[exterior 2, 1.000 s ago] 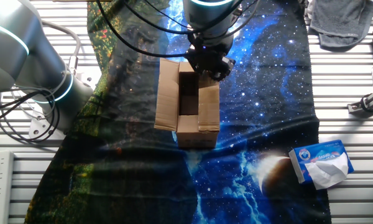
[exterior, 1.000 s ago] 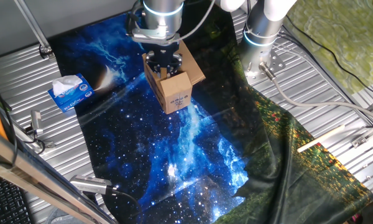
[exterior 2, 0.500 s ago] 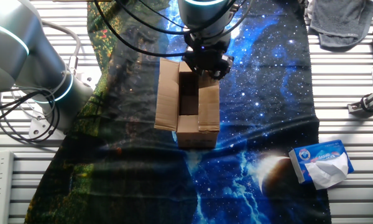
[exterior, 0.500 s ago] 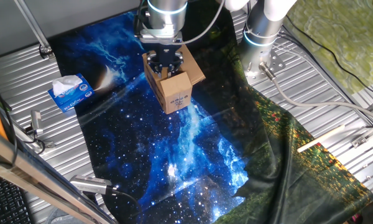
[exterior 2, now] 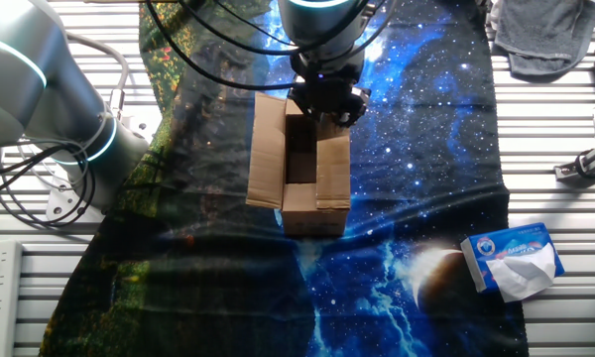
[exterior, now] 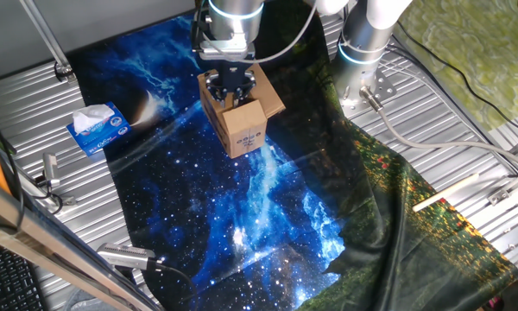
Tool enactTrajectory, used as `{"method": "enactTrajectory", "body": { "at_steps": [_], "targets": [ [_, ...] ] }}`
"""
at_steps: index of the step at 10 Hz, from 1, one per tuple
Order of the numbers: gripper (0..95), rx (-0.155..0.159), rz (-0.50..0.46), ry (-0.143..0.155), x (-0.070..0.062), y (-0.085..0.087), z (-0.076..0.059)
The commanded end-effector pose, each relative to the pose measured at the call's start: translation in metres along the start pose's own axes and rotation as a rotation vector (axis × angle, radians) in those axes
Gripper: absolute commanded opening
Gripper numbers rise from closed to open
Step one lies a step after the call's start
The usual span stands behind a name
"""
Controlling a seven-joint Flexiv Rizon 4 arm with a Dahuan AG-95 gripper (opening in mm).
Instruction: Cover the box
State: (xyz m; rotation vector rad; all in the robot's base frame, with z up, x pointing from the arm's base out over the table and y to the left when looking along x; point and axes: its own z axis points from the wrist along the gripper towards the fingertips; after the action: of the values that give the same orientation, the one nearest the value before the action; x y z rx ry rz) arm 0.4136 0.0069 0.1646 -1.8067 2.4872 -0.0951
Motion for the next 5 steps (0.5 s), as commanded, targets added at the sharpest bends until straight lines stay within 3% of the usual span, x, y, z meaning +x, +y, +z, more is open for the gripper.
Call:
{"method": "enactTrajectory", "body": {
  "at_steps": [1,5],
  "targets": [
    [19.0,0.0,0.001,0.004,0.0009,-0.0001,-0.0003],
    [19.0,-0.004,0.076,0.008,0.0022,0.0013,0.0002]
  ]
}}
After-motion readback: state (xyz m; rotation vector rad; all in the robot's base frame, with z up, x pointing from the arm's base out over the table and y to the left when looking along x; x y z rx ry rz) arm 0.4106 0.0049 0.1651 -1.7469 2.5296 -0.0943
